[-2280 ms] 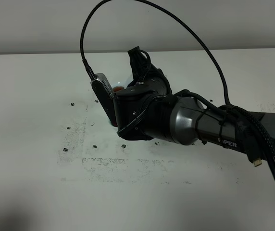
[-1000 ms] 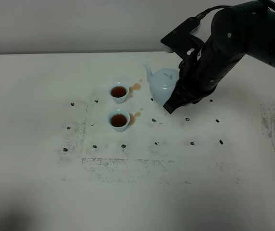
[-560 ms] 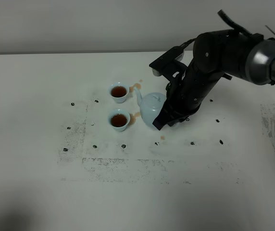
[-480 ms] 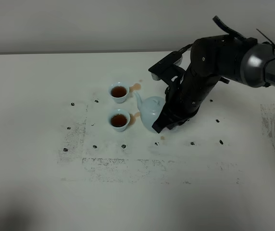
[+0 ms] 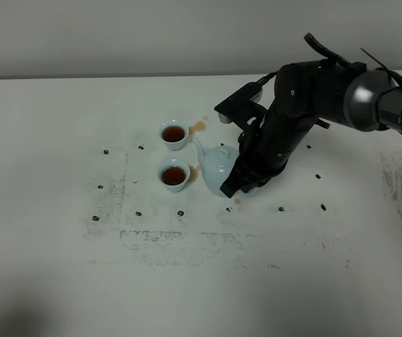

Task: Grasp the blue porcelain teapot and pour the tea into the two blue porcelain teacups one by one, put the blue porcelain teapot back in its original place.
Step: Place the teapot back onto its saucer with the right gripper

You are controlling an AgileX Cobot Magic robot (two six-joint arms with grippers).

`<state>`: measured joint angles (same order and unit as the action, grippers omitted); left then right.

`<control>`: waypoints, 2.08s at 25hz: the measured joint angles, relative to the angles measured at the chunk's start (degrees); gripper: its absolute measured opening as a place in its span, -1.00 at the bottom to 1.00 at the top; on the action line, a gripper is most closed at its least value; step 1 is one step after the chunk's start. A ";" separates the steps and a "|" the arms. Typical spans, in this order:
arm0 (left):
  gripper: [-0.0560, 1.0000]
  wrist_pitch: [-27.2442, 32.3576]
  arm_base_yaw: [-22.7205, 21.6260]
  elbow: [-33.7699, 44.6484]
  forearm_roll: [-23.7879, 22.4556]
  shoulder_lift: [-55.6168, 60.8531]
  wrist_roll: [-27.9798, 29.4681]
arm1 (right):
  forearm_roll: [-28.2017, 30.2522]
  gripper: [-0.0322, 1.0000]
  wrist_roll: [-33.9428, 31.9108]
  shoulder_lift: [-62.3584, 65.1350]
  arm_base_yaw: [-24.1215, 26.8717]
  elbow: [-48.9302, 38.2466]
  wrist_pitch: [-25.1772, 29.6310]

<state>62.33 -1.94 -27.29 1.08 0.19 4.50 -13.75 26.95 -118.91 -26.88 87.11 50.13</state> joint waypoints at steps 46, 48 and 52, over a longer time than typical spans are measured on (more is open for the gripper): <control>0.48 0.00 0.00 0.00 0.00 0.00 0.00 | -1.00 -0.85 0.05 -0.01 1.43 -7.36 -15.87; 0.48 0.00 0.00 0.00 0.00 0.00 0.00 | -1.70 -0.85 0.59 -0.39 1.40 -7.36 -16.28; 0.48 0.00 0.00 0.00 0.00 0.00 0.00 | -2.61 -0.85 1.11 -0.66 1.40 -7.36 -16.56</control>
<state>62.33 -1.94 -27.29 1.08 0.19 4.50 -16.35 28.06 -119.57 -25.48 79.76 33.57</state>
